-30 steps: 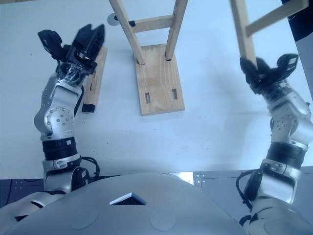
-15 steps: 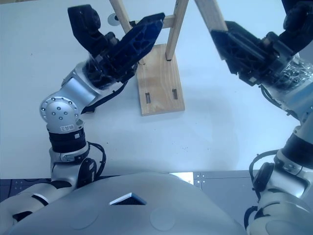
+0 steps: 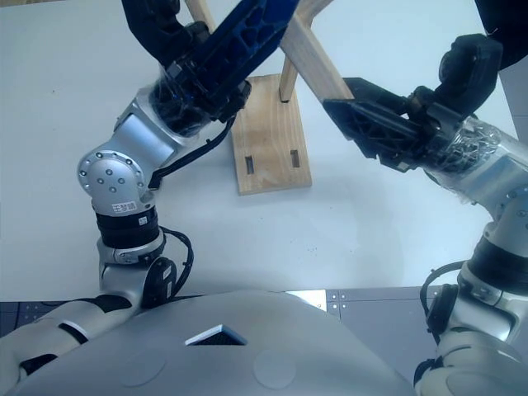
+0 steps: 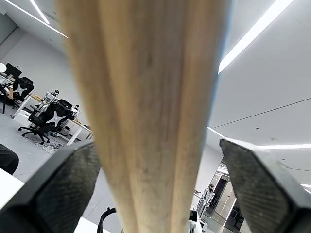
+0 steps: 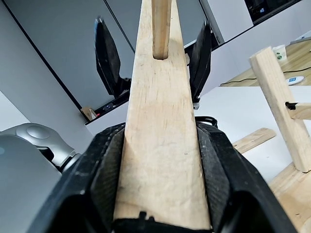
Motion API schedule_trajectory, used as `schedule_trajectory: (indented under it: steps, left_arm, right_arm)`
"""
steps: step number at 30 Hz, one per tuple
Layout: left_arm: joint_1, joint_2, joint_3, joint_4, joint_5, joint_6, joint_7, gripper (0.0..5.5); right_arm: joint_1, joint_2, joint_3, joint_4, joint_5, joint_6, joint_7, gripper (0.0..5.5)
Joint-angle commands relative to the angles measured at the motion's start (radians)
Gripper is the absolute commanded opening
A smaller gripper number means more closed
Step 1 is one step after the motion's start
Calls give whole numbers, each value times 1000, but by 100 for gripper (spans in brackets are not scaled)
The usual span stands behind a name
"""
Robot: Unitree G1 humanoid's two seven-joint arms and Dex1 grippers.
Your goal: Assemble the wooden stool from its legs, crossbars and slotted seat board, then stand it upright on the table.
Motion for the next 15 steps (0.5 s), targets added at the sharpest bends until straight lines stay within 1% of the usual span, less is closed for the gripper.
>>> schedule_trajectory:
  steps: [1, 3, 12, 15]
  left_arm:
    - [1, 5, -8, 2, -1, 6, -6, 373]
    - [13, 15, -12, 2, 2, 11, -17, 331]
    - [18, 34, -13, 1, 3, 11, -36, 209]
    - [26, 42, -17, -13, 11, 4, -56, 203]
  right_arm:
    - [1, -12, 5, -28, 33, -5, -15, 203]
    - [2, -10, 8, -31, 36, -8, -21, 203]
    - [-2, -18, 8, -34, 46, -10, -35, 203]
    - [2, -12, 12, -38, 36, -19, -55, 203]
